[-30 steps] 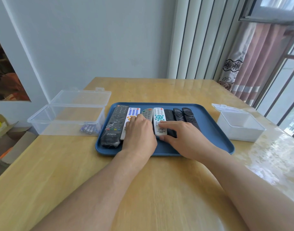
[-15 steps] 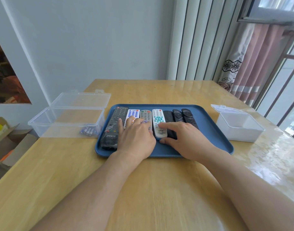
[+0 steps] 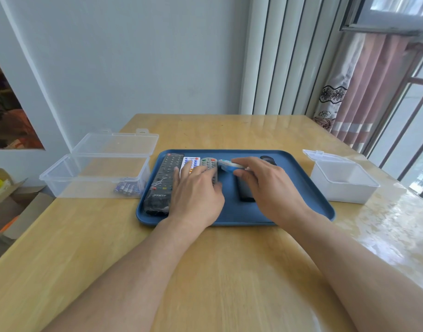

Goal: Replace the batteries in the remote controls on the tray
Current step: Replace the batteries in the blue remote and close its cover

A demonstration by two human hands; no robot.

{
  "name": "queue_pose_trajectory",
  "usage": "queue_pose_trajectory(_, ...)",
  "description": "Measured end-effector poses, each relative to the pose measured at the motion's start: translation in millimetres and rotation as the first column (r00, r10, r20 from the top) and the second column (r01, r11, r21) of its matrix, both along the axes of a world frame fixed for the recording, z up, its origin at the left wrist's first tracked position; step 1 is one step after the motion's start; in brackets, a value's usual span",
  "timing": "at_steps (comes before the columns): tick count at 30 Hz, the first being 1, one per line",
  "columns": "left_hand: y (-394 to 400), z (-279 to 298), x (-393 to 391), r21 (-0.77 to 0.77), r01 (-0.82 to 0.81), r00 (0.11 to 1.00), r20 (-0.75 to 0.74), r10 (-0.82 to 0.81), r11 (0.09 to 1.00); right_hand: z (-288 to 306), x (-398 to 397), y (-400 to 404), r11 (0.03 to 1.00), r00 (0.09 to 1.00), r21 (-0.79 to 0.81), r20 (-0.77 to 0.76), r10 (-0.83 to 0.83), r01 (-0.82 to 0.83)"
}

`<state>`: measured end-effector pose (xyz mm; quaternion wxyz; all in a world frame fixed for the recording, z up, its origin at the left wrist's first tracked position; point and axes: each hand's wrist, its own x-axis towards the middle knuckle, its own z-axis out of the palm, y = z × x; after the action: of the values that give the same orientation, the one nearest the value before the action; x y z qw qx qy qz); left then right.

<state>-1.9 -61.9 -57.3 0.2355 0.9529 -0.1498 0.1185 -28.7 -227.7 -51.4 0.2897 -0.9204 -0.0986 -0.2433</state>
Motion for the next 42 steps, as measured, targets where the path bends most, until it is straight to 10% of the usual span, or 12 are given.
queue_pose_trajectory(7,-3,-3,3,-0.236,0.119,0.983,0.167,-0.081,0.964,9,-8,3,0.947,0.964,0.288,0.181,-0.197,0.140)
queue_pose_trajectory(12,-7,5,-2,-0.445,0.163,0.985,0.126,-0.119,0.881,22,-19,11,0.758,0.968,0.650,0.220,-0.122,-0.052)
queue_pose_trajectory(21,-12,20,-7,-0.878,-0.062,0.984,-0.133,-0.117,0.475,16,-14,21,0.431,0.991,0.894,0.085,0.103,-0.122)
queue_pose_trajectory(30,-7,24,-3,-0.944,-0.048,0.971,-0.121,-0.206,0.325,3,-21,27,0.898,0.979,0.424,-0.106,0.176,-0.115)
queue_pose_trajectory(42,-20,22,-22,-0.952,-0.096,0.875,-0.220,-0.431,0.292,18,-24,17,0.907,0.973,0.410,0.232,-0.006,-0.092)
